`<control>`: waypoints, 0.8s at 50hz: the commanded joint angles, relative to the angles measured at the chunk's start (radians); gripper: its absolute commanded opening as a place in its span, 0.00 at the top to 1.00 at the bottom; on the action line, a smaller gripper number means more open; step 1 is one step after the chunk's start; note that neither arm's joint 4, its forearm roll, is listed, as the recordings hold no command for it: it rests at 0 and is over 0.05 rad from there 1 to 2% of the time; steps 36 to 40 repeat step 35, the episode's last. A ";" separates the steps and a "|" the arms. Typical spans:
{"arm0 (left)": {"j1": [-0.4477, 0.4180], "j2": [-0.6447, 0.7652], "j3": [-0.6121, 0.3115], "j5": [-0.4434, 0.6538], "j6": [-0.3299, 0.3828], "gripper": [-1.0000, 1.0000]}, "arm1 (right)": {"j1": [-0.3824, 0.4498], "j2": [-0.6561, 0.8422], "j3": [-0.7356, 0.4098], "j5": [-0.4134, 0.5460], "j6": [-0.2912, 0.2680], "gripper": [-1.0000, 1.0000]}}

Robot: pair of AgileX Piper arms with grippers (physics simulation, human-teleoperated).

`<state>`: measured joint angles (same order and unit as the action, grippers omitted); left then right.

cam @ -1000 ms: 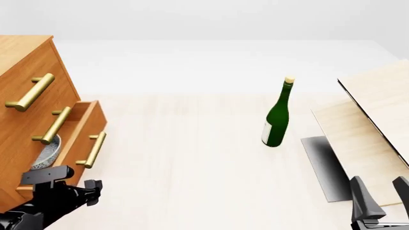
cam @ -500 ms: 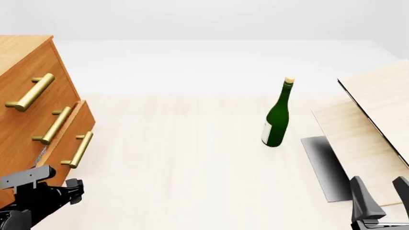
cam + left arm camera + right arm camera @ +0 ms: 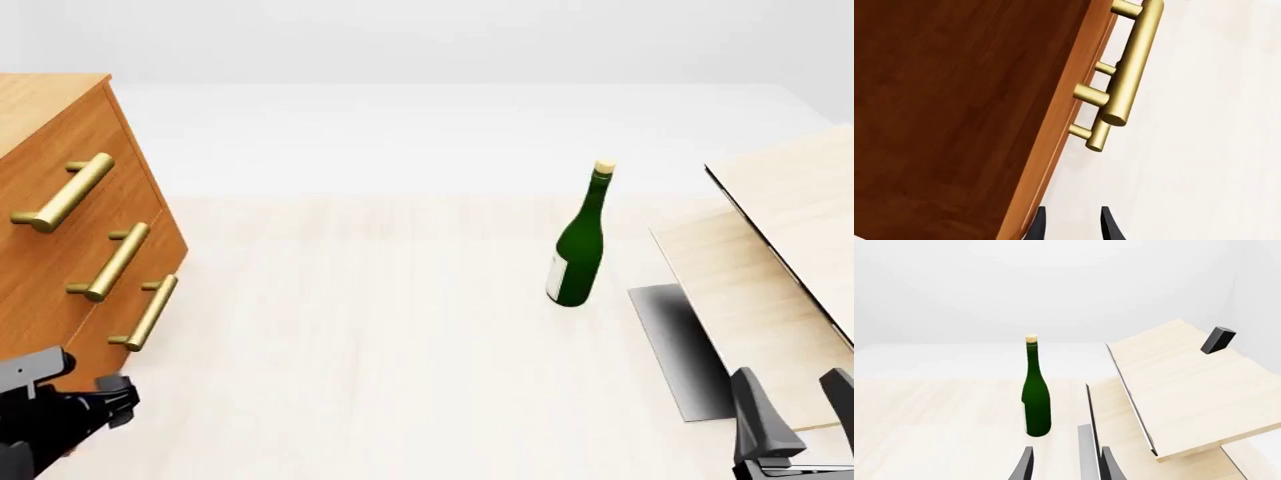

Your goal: Put the bowl in the bottom drawer of the cabinet and close it.

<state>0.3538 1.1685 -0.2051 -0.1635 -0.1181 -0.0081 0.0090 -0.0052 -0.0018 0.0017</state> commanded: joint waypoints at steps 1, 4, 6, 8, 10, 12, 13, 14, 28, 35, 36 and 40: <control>0.164 -0.080 -0.020 0.029 0.098 0.00 | 0.000 -0.002 0.000 0.001 0.001 0.00; 0.190 -0.088 -0.018 0.022 0.123 0.00 | 0.000 -0.002 0.000 0.001 0.001 0.00; 0.186 -0.078 -0.017 0.018 0.118 0.00 | -0.002 0.002 0.001 -0.002 0.000 0.00; 0.189 -0.086 -0.017 0.021 0.125 0.00 | -0.002 0.001 0.000 -0.001 0.000 0.00; 0.192 -0.087 -0.017 0.021 0.128 0.00 | -0.002 0.000 0.000 0.000 0.000 0.00; 0.189 -0.086 -0.014 0.016 0.130 0.00 | -0.002 0.000 0.000 0.000 0.000 0.00; 0.189 -0.082 -0.012 0.012 0.129 0.00 | -0.002 0.000 0.000 0.000 0.000 0.00; 0.184 -0.079 -0.011 0.010 0.127 0.00 | -0.002 0.000 0.000 0.000 0.000 0.00; 0.101 -0.117 0.000 0.031 0.102 0.00 | -0.002 0.001 0.001 -0.002 0.000 0.00; -0.039 -0.173 0.015 0.062 0.075 0.00 | -0.002 0.000 0.001 -0.001 0.000 0.00; -0.039 -0.173 0.015 0.062 0.075 0.00 | -0.002 0.000 0.001 -0.001 0.000 0.00; -0.039 -0.173 0.015 0.062 0.075 0.00 | -0.002 0.000 0.001 -0.001 0.000 0.00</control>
